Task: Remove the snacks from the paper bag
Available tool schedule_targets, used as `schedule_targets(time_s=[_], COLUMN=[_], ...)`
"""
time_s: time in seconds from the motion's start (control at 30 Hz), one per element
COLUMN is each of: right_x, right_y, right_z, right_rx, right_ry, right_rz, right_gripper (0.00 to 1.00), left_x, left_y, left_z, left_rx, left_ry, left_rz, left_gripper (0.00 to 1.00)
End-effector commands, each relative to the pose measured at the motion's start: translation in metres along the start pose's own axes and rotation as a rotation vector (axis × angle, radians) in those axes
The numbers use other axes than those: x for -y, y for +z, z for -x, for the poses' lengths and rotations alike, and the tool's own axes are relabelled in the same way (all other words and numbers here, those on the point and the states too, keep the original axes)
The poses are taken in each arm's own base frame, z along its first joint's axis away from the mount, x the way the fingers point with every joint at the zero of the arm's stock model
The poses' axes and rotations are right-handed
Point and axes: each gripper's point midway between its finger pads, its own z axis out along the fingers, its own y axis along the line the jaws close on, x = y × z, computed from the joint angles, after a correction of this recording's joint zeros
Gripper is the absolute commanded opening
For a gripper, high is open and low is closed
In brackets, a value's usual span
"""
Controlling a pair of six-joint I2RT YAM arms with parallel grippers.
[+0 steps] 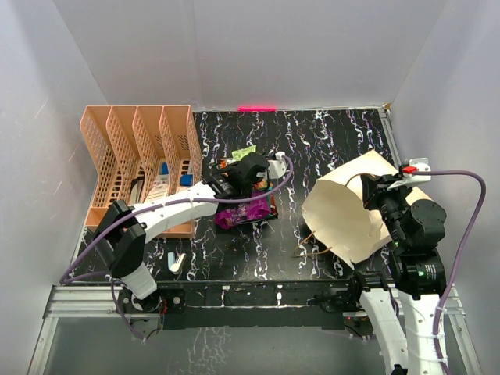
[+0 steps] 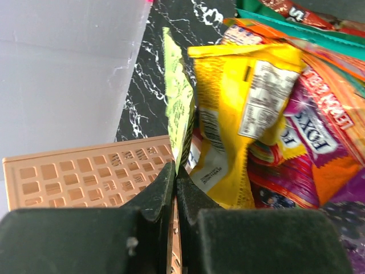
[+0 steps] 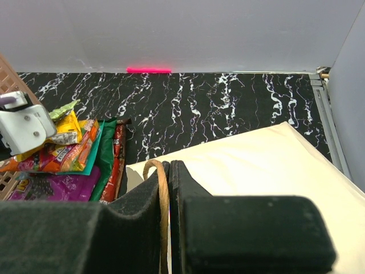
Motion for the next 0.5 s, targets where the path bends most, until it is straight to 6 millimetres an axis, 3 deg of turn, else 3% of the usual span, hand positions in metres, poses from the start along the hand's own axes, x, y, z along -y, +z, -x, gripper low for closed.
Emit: schedule_targets(time_s=[0.0,0.33,0.47], right_x=[-0.007,-0.009,-0.009], right_y=[-0.007,-0.01,-0.01], right_z=[0.028,0.027,0.027], right_rx=[0.081,0.078,0.078], right_ry=[-0.004,0.006,0.009], right_rz=[0.025,0.029,0.031], right_gripper=[0.08,0.08,0.08], left_x=[0.008,0.012,0.007], left_y=[-0.013,-0.02,-0.025], left_z=[-0.007,-0.008,-0.005], left_rx=[-0.007,-0.023,-0.01], left_ry=[0.001,0.032,0.026], left_rz=[-0.045,-0.053,-0.047], left_gripper=[0.0,0.0,0.11])
